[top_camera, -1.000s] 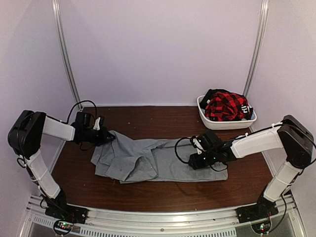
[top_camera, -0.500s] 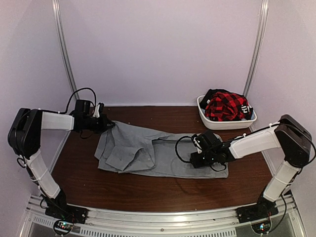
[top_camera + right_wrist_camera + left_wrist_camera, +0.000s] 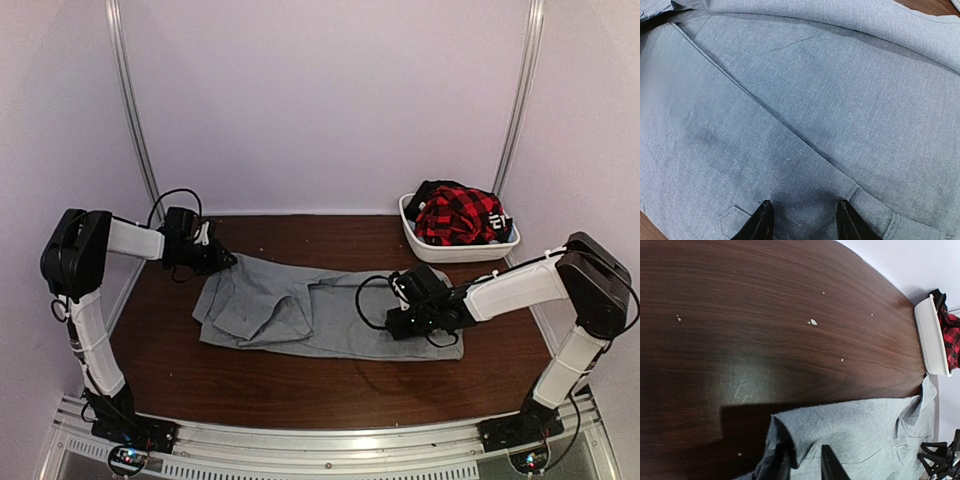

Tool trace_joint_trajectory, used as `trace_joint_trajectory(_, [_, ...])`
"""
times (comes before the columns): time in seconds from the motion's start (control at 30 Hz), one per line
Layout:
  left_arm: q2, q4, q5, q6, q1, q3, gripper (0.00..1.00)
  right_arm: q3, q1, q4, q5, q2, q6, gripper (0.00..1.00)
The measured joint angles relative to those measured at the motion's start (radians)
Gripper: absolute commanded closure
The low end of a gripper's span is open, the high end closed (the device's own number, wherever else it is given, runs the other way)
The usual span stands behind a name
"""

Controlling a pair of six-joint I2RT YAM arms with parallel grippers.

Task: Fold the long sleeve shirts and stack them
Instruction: Fold the 1/3-folded shirt at the center of the board.

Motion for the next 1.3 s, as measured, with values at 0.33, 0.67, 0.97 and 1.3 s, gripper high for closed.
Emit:
trace_joint_trajectory(0.33, [-0.039, -0.078, -0.101, 0.037, 0.003, -0.003, 0.39, 0.061, -0.015, -0.147, 0.009, -0.014, -0.003, 0.40])
trace_joint_trajectory(0.67, [-0.254, 0.017, -0.108, 0.043, -0.085, -0.106, 0.34, 0.270, -0.135, -0.263, 0.065, -0.020, -0.011, 0.31])
trace_joint_trajectory(0.97, [-0.203, 0.108, -0.066, 0.058, -0.249, -0.172, 0.35, 0.387, -0.345, -0.270, 0.069, 0.083, -0.053, 0.31])
trace_joint_trajectory(1.3, [-0.154, 0.149, -0.082, 0.060, -0.299, -0.285, 0.39, 0.460, -0.466, -0.250, -0.010, 0.228, -0.113, 0.30])
